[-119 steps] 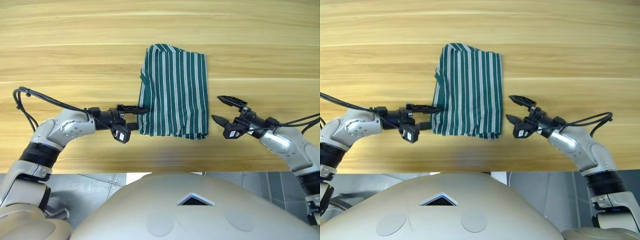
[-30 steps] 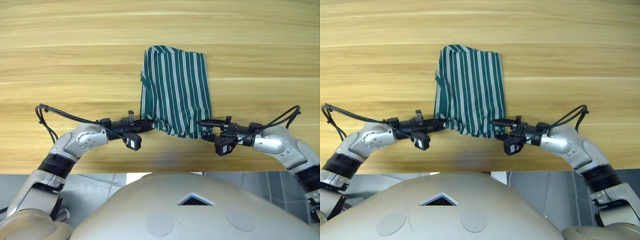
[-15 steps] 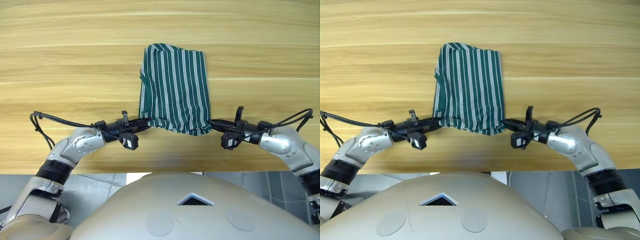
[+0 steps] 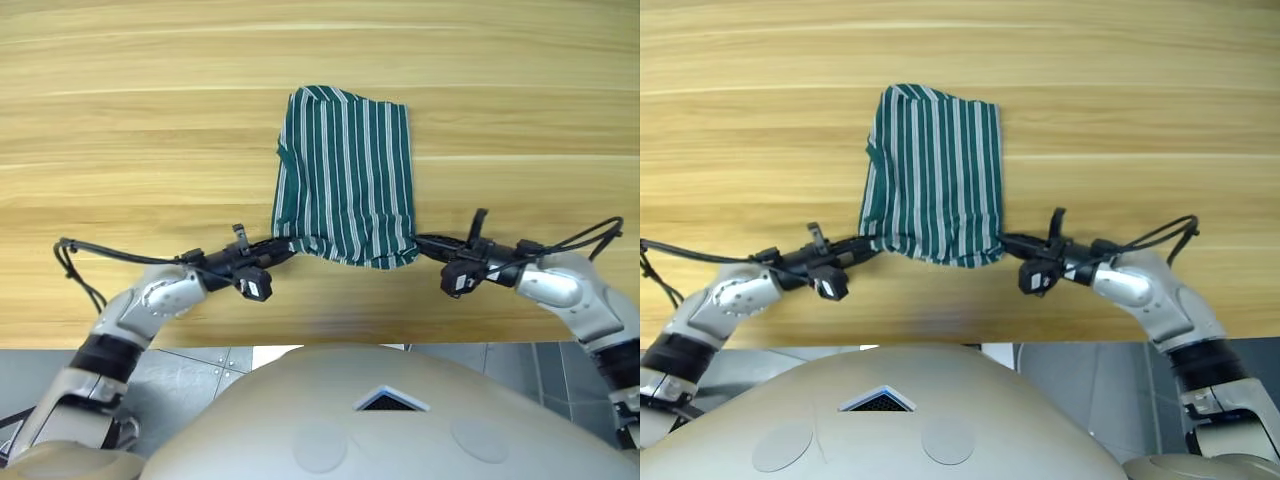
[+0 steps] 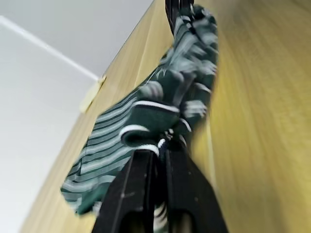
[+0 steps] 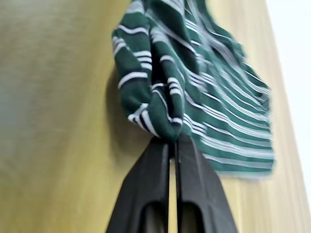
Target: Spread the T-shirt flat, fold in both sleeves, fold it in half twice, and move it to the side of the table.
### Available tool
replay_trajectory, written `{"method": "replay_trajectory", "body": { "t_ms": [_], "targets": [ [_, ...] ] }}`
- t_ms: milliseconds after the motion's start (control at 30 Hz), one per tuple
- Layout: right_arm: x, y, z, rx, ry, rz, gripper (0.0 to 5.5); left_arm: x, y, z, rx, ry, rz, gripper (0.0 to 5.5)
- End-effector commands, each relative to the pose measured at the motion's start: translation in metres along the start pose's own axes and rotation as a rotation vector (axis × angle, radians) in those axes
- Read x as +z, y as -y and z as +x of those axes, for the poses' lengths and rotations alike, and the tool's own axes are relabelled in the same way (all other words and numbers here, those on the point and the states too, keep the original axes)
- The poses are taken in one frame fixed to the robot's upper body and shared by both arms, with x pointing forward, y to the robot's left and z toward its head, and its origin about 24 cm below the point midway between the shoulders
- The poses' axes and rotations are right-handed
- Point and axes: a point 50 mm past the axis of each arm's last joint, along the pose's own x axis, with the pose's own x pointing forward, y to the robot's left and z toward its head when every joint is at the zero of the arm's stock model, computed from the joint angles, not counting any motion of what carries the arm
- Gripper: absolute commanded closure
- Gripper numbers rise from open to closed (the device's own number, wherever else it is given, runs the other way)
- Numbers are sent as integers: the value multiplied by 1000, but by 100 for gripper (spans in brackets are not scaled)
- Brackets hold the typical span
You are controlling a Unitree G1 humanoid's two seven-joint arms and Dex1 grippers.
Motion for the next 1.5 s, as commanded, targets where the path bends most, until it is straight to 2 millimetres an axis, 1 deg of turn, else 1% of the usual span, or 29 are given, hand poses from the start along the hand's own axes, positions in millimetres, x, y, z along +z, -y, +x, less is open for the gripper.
{"method": "replay_trajectory", "body": {
  "t_ms": [33, 200, 300, 367, 433, 500, 567, 633, 700, 800, 967, 1067, 1200, 1267, 1300, 1367, 1400, 1433, 1467, 1500],
  "targets": [
    [-4, -5, -18, -34, -70, 37, 549, 4, 15, -16, -21, -75, -83, 537],
    [6, -12, -18, -60, -65, 70, 549, 17, 23, -16, -17, -54, -133, 537],
    [19, -17, -18, -74, -22, 108, 549, 33, 24, -13, 23, -14, -166, 537],
    [28, -17, -19, -98, 14, 134, 549, 40, 21, -14, 51, -2, -178, 537],
    [29, -10, -16, -145, 32, 139, 549, 39, 11, -14, 105, 5, -176, 537],
    [24, 1, -11, -213, 21, 126, 549, 32, -11, -8, 212, -2, -157, 537],
    [19, 13, -3, -296, 19, 107, 549, 17, -31, 1, 305, -45, -133, 537],
    [14, 26, 6, -387, 19, 96, 549, 5, -43, 9, 353, -95, -116, 537],
    [11, 37, 11, -444, 15, 86, 549, -4, -51, 14, 387, -129, -109, 537],
    [0, 51, 23, -498, -25, 63, 549, -16, -60, 23, 436, -172, -99, 537],
    [-17, 61, 43, -524, -104, 47, 549, -36, -66, 45, 434, -217, -71, 537],
    [-27, 68, 51, -543, -146, 45, 549, -42, -69, 56, 415, -216, -47, 537],
    [-37, 72, 62, -539, -175, 43, 549, -48, -73, 73, 387, -202, -22, 537],
    [-42, 75, 65, -549, -190, 45, 549, -53, -79, 76, 404, -210, -21, 537],
    [-45, 77, 66, -553, -199, 47, 524, -54, -83, 77, 412, -210, -26, 537],
    [-49, 79, 70, -551, -214, 41, 494, -58, -88, 78, 437, -219, -45, 537],
    [-51, 80, 73, -553, -217, 43, 477, -61, -90, 79, 453, -231, -59, 502],
    [-53, 81, 76, -554, -222, 43, 464, -64, -93, 79, 470, -248, -70, 497],
    [-55, 83, 80, -556, -223, 43, 447, -67, -94, 79, 482, -261, -83, 478],
    [-55, 85, 83, -558, -223, 42, 439, -69, -94, 79, 489, -270, -94, 470]
  ]
}}
